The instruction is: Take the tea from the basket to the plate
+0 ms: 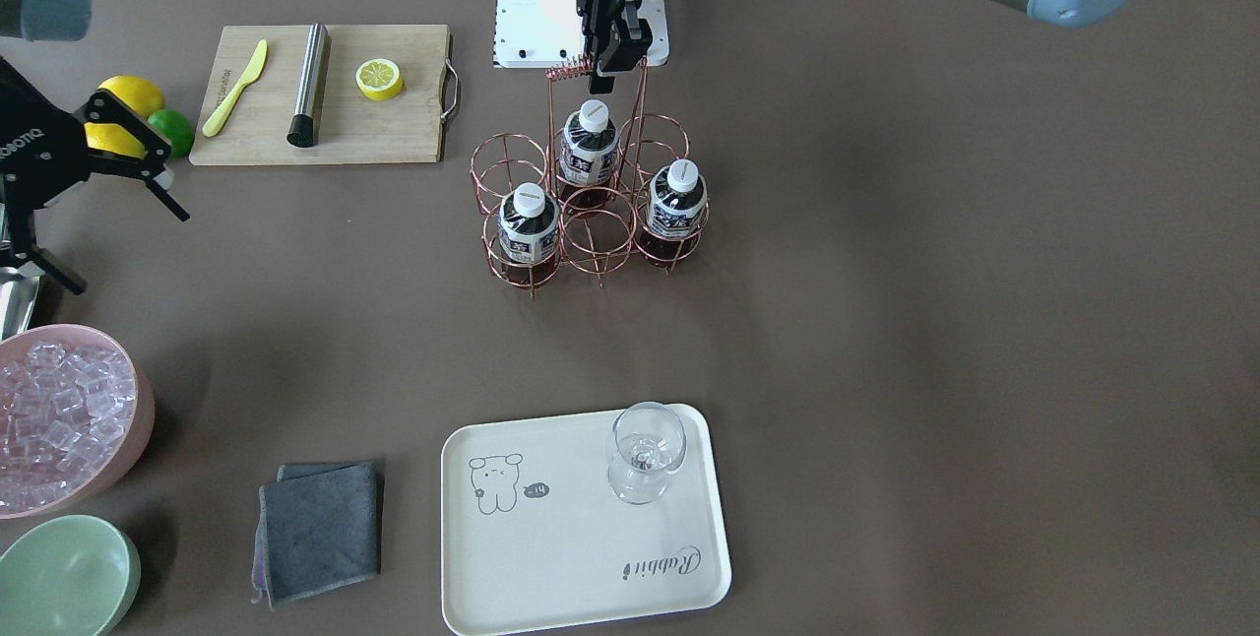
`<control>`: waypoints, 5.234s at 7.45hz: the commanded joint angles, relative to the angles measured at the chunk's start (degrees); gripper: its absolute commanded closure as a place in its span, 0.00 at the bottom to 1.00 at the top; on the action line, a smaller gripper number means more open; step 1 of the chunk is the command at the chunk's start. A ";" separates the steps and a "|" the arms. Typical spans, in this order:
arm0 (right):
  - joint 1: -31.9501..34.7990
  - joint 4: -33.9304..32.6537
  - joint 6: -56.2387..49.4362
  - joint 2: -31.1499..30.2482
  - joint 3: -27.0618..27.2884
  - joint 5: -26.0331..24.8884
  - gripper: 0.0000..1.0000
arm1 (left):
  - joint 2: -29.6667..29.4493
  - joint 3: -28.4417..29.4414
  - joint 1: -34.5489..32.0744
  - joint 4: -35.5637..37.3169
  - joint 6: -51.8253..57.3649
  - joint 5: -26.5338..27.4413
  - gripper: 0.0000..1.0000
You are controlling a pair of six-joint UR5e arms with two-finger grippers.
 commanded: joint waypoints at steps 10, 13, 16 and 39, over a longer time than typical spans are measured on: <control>-29.51 9.66 18.21 6.91 -0.27 -29.52 0.00 | 0.15 0.30 3.07 0.18 0.24 3.54 1.00; -32.26 8.15 18.03 7.19 -0.35 -32.36 0.00 | 0.32 0.04 2.98 0.27 0.24 3.45 1.00; -33.05 5.69 17.86 8.86 -0.62 -33.67 0.00 | 2.08 -1.54 3.15 0.36 0.32 3.19 1.00; -22.79 -17.96 22.78 19.66 7.82 -22.71 1.00 | 4.02 -5.24 3.86 3.26 0.32 3.01 1.00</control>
